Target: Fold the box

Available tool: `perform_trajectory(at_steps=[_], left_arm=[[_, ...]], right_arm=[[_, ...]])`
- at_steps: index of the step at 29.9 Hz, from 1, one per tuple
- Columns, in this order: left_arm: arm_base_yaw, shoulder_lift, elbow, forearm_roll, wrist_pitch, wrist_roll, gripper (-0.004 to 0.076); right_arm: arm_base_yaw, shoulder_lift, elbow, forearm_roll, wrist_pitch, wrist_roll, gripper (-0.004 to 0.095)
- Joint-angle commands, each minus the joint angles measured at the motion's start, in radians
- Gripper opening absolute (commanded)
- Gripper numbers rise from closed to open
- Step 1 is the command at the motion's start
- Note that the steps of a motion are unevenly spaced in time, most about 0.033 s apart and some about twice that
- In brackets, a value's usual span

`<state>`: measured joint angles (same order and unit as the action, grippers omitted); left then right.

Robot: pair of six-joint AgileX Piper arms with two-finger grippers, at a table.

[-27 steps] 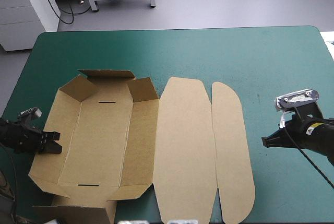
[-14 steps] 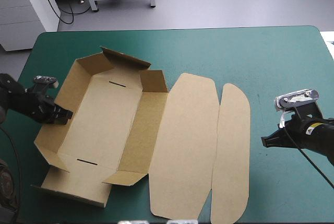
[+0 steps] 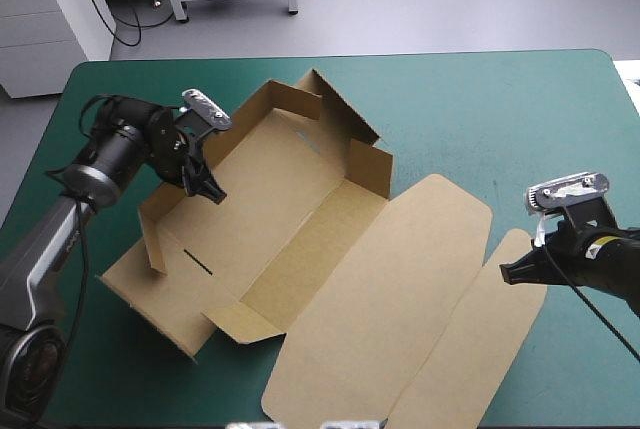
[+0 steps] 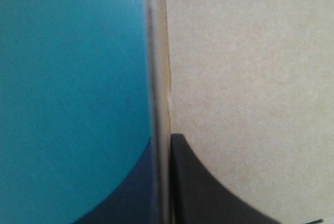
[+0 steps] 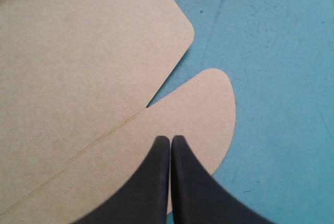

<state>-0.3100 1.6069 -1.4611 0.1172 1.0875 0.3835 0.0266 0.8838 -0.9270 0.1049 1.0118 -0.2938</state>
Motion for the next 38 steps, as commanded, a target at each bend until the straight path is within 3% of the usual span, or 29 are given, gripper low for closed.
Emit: perform_trajectory(at_steps=[1,12,19,28,33,38], left_arm=[[-0.103,-0.027,-0.054,0.167,-0.130,-0.050,-0.0010],[-0.301,-0.021,-0.061,0.477,-0.373,-0.051,-0.0010],[-0.384,-0.021,-0.061,0.493,-0.480,0.047,-0.0010],[-0.518,-0.021,-0.056,0.554,-0.503,0.091,-0.0010],[-0.592,-0.005,-0.054,0.679,-0.455,0.071,-0.0010],[-0.670,0.025,-0.030,0.896,-0.405,-0.134,-0.0010]], right_arm=[[-0.009,-0.009,-0.021,0.007,-0.024,-0.015,-0.0014],[-0.009,-0.009,-0.021,0.010,-0.005,-0.015,-0.0014],[-0.009,-0.009,-0.021,0.012,0.016,-0.012,-0.0014],[-0.009,-0.009,-0.021,0.022,0.033,-0.012,-0.0014],[-0.009,-0.009,-0.021,0.038,0.046,-0.009,-0.0014],[-0.009,-0.011,-0.021,0.038,0.071,0.005,-0.0014]])
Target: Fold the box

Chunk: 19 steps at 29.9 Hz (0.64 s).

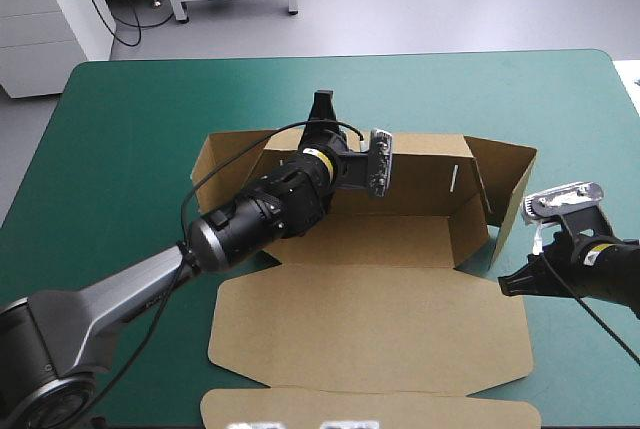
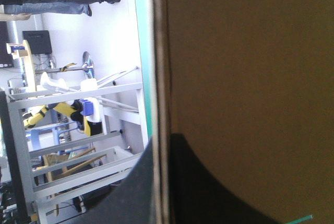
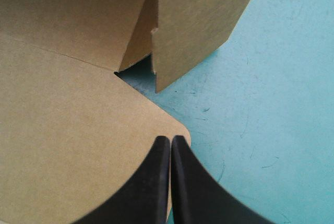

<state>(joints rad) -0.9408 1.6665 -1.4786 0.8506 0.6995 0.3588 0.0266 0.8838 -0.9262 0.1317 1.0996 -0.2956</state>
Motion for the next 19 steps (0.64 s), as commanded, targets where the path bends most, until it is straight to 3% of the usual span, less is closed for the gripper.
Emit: perform_trajectory(at_steps=[1,12,19], left_arm=[[-0.056,-0.034,0.002,0.214,-0.017,-0.157,-0.0010],[-0.193,-0.034,0.196,0.609,0.101,-0.561,-0.0010],[-0.194,-0.034,0.210,0.599,0.149,-0.641,-0.0010]], right_arm=[[-0.009,-0.011,-0.022,0.011,-0.012,0.006,-0.0014],[-0.009,-0.058,-0.022,0.011,0.017,0.017,-0.0014],[-0.009,-0.112,-0.022,0.009,0.017,0.048,-0.0014]])
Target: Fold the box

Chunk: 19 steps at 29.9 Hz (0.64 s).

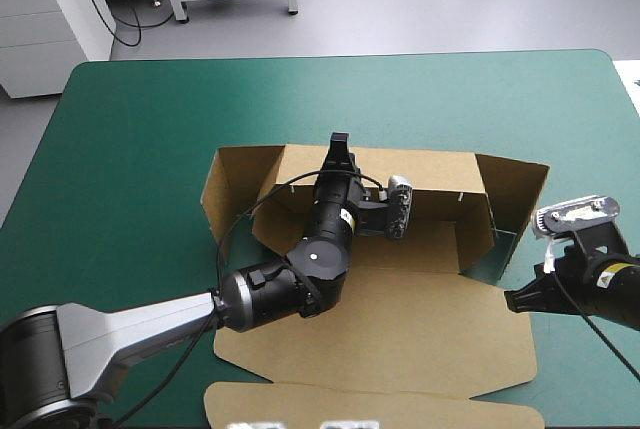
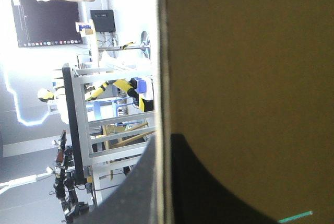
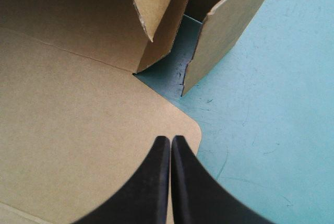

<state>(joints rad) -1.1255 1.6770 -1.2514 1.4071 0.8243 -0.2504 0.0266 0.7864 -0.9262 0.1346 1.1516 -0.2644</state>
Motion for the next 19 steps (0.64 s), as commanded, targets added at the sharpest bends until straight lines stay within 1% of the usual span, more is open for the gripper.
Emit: perform_trajectory(at_steps=[1,6,11,15,17,19], left_arm=[[-0.009,-0.045,-0.015,0.034,0.026,-0.032,-0.0010],[-0.009,-0.045,0.031,0.033,0.062,-0.034,-0.0010],[-0.009,-0.045,0.062,0.023,0.055,-0.034,-0.0010],[-0.009,-0.045,0.062,0.035,0.051,-0.034,-0.0010],[-0.009,-0.045,0.062,0.040,0.046,-0.034,-0.0010],[-0.009,-0.045,0.062,0.045,0.037,-0.037,-0.0010]], right_arm=[[-0.009,-0.015,-0.022,0.006,-0.035,0.025,-0.0014],[-0.009,-0.015,-0.022,0.010,-0.039,0.040,-0.0014],[-0.009,-0.015,-0.022,0.010,-0.057,0.029,-0.0014],[-0.009,-0.015,-0.022,0.010,-0.082,0.057,-0.0007],[-0.009,-0.013,-0.022,0.010,-0.091,0.057,0.0031],[-0.009,-0.013,-0.022,0.010,-0.093,0.057,0.0102]])
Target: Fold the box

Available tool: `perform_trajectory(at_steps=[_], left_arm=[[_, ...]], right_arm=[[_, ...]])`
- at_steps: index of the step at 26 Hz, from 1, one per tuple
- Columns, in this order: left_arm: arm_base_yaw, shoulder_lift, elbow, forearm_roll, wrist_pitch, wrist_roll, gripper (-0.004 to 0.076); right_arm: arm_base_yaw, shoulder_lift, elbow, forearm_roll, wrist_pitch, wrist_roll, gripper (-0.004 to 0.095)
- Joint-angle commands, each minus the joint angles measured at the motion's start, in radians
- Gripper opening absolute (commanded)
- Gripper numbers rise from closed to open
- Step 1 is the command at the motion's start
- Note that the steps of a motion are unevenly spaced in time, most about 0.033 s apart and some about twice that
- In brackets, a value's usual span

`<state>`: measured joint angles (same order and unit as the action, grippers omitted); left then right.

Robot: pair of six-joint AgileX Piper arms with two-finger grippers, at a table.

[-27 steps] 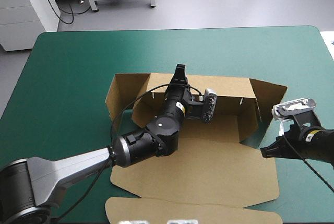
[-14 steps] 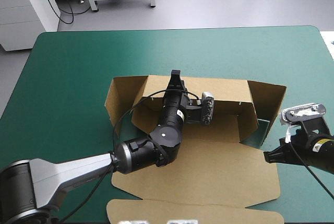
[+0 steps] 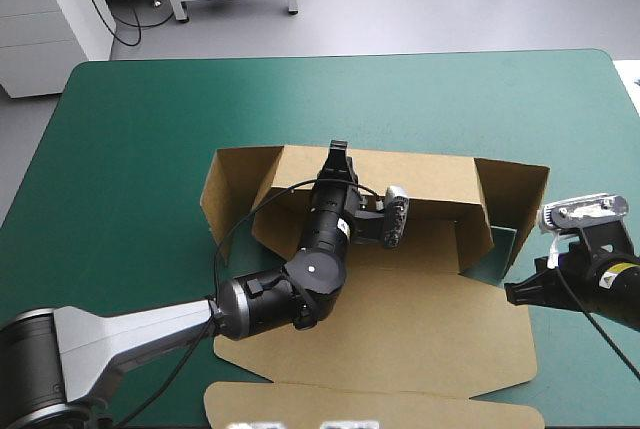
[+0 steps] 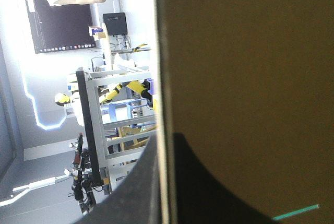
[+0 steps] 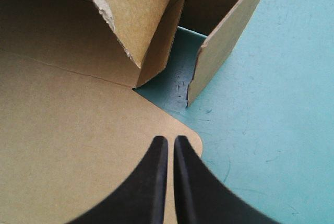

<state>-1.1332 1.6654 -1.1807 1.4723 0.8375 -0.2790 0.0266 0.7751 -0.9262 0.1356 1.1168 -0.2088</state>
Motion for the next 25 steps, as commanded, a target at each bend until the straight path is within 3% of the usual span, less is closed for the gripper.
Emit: perform_trajectory(at_steps=[1,11,13,20,25], left_arm=[[-0.002,-0.033,-0.009,-0.020,0.022,-0.008,-0.0010],[-0.002,-0.033,-0.009,-0.018,0.019,-0.008,-0.0010],[-0.002,-0.033,-0.009,-0.014,0.019,-0.014,-0.0010],[-0.002,-0.033,-0.009,0.009,0.019,-0.069,-0.0010],[-0.002,-0.033,-0.009,0.009,0.031,-0.069,-0.0010]], right_arm=[[-0.009,-0.002,-0.022,0.009,-0.058,0.001,0.0151],[-0.009,-0.002,-0.019,0.131,-0.055,0.077,0.0689],[-0.009,-0.002,-0.007,0.165,-0.057,0.096,0.0728],[-0.009,-0.002,0.022,0.312,-0.064,0.099,0.0728],[-0.009,0.003,-0.048,0.275,-0.101,0.082,0.0728]])
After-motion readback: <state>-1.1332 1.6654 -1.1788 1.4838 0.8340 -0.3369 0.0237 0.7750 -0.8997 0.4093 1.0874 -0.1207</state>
